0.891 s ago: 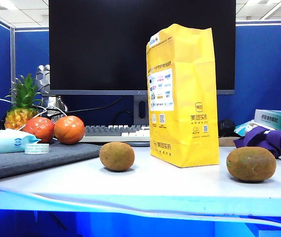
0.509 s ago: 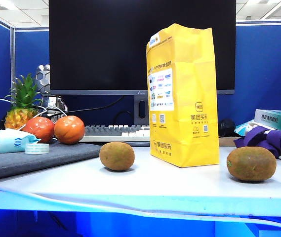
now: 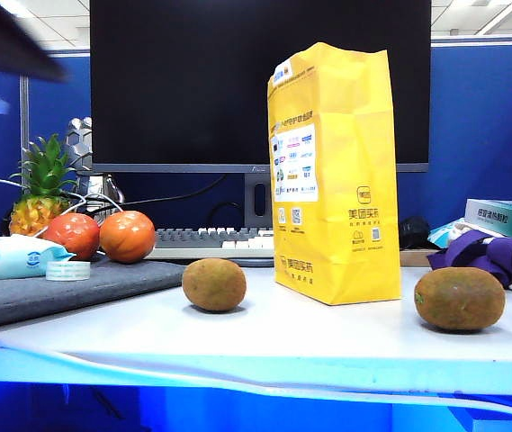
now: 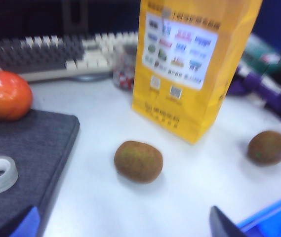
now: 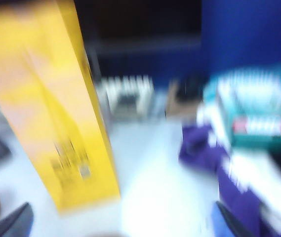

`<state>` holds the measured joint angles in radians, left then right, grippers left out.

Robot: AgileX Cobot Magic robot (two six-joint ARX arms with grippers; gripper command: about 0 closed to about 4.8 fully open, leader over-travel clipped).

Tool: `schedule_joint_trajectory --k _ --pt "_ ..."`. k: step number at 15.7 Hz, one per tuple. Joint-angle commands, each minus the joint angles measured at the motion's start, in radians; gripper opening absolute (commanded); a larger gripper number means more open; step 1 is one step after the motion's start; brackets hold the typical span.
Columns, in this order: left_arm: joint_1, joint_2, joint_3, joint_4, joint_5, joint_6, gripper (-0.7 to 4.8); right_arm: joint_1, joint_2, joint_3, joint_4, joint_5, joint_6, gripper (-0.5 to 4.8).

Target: Pick up the kiwifruit and throw it into the yellow paper bag.

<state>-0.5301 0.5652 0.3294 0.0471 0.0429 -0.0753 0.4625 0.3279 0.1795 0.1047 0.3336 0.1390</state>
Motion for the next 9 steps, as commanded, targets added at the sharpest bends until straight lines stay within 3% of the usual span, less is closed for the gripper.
schedule_joint_trajectory --k 1,5,9 --pt "0.0 0.195 0.136 -0.078 0.026 0.069 4.79 0.0 0.239 0.063 0.032 0.003 0.004 4.79" --pt "0.0 0.381 0.345 -0.253 0.058 0.131 4.79 -0.002 0.548 0.227 0.005 -0.043 -0.098 4.79" --pt "-0.001 0.422 0.453 -0.372 0.266 0.181 4.79 -0.003 0.761 0.383 -0.151 -0.114 -0.185 4.79"
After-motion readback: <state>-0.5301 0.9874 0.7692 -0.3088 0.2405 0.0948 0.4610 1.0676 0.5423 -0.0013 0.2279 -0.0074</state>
